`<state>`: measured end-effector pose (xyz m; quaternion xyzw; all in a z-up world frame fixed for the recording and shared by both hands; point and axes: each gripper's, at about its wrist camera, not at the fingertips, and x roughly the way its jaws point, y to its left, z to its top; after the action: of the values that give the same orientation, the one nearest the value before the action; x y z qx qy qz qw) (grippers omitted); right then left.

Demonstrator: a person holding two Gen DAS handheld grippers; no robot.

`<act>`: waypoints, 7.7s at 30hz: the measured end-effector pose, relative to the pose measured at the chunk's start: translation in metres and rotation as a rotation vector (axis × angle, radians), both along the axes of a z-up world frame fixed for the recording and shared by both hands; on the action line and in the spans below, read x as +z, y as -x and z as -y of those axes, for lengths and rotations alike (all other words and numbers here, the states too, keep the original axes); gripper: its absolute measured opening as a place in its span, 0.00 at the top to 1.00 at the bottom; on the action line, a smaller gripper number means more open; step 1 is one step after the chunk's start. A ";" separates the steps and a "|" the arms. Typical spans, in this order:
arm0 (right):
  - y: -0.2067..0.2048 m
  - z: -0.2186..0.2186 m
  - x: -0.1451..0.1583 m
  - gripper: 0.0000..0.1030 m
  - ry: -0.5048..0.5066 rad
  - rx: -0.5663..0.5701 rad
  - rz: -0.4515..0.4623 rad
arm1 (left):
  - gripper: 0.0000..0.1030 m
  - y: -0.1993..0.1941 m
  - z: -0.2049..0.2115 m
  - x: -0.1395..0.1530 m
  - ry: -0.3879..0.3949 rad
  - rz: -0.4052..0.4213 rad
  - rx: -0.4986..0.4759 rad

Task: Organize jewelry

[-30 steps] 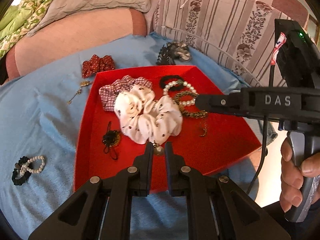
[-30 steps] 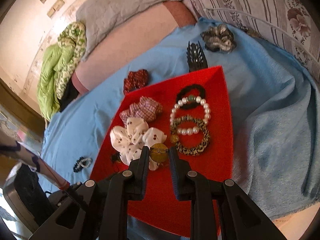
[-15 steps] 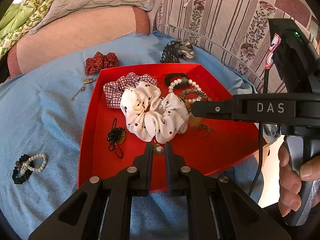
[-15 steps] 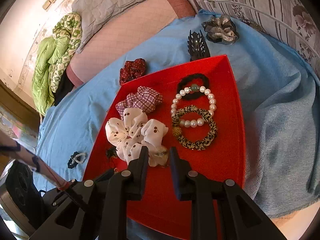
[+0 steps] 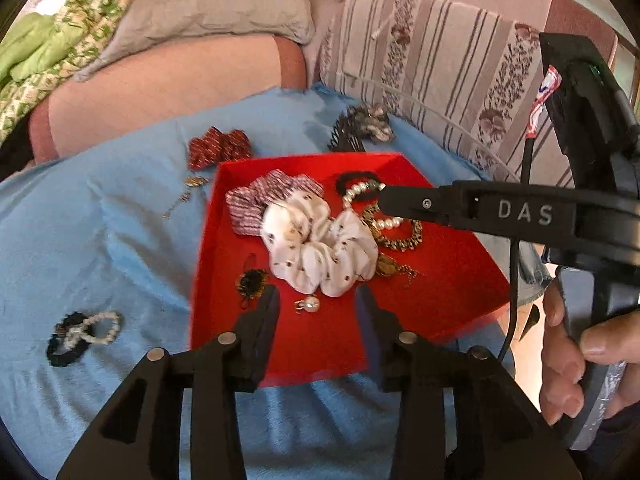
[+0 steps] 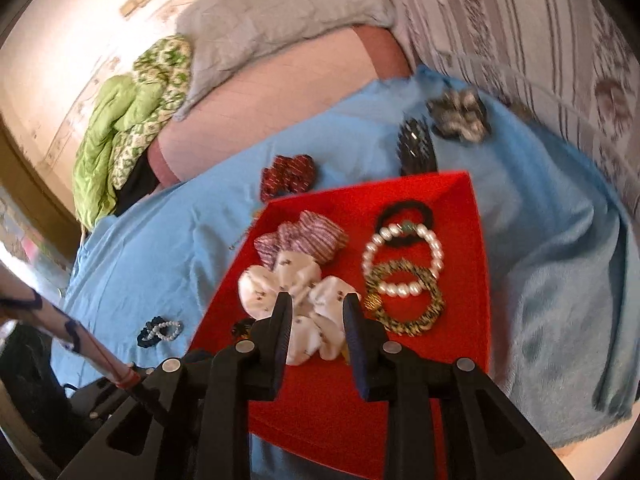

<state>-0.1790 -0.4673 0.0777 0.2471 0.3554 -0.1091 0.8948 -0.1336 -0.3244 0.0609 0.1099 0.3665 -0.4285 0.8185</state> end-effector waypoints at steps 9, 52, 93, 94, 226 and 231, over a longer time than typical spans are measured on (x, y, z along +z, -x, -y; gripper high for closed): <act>-0.017 -0.037 0.018 0.73 0.067 0.091 0.083 | 0.61 -0.028 -0.068 0.025 0.044 0.004 0.104; -0.143 -0.174 -0.048 0.73 0.034 0.352 -0.186 | 0.61 -0.145 -0.193 -0.039 -0.041 -0.167 0.364; -0.117 -0.141 0.009 0.94 0.057 0.216 0.106 | 0.87 -0.135 -0.139 -0.056 -0.150 -0.092 0.263; -0.117 -0.140 0.009 0.94 0.058 0.215 0.107 | 0.87 -0.136 -0.140 -0.055 -0.143 -0.094 0.263; 0.174 -0.161 0.020 0.02 0.516 -0.244 -0.052 | 0.02 0.160 -0.143 0.001 -0.172 0.410 0.275; 0.173 -0.161 0.016 0.02 0.523 -0.245 -0.079 | 0.02 0.149 -0.141 -0.008 -0.169 0.339 0.269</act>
<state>-0.3519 -0.3067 0.0935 0.0447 0.3172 -0.3137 0.8939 -0.2824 -0.1839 0.0525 0.1988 0.2696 -0.2586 0.9060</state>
